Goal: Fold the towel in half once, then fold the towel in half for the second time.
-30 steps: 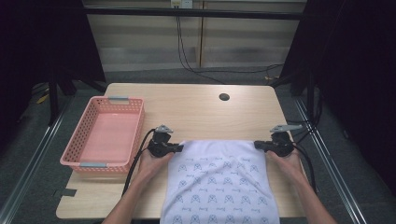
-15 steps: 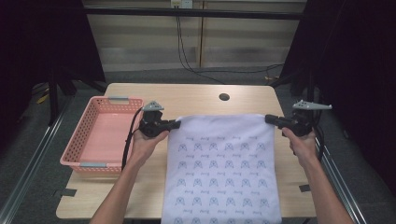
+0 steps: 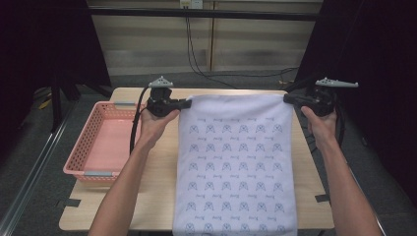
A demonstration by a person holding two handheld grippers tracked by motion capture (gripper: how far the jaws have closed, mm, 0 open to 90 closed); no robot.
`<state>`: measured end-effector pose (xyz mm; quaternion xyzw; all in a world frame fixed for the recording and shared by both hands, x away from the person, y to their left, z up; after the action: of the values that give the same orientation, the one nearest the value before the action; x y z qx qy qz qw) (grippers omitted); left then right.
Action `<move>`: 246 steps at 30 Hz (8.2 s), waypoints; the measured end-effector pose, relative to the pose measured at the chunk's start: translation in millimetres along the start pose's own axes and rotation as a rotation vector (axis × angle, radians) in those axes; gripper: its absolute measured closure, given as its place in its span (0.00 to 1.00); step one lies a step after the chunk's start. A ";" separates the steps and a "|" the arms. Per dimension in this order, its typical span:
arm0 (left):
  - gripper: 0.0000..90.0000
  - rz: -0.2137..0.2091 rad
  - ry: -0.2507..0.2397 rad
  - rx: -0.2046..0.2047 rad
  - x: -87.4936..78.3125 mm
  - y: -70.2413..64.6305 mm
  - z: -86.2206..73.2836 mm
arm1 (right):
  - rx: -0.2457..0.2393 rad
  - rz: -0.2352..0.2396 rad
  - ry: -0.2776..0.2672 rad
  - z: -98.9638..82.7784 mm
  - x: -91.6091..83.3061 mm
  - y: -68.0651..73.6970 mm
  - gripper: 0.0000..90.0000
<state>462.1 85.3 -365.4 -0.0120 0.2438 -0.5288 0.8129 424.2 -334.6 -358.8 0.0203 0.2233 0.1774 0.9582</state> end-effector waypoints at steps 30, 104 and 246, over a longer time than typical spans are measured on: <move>0.96 -0.190 0.088 -0.021 -50.7 -110.9 -138.9 | -0.014 0.175 0.104 -131.3 -114.7 58.4 0.96; 0.96 0.080 0.289 -0.183 60.7 39.9 -148.3 | -0.086 -0.069 0.401 -160.2 71.0 17.5 0.96; 0.75 -0.132 0.368 -0.051 3.9 -74.7 -202.9 | -0.257 0.064 0.412 -212.6 -39.8 68.7 0.73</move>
<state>316.5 97.3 -524.9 0.0485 0.4003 -0.5679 0.7175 275.7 -292.7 -525.2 -0.1315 0.3887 0.2349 0.8811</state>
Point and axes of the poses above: each handheld gripper's, and its own axes: x roughly forward along the jaws, z roughly out of its top, y roughly to its left, the point moved 4 cm from there along x, roughly forward along the jaws, and after that the axes turned 12 degrees about -z, right-handed, at the moved point
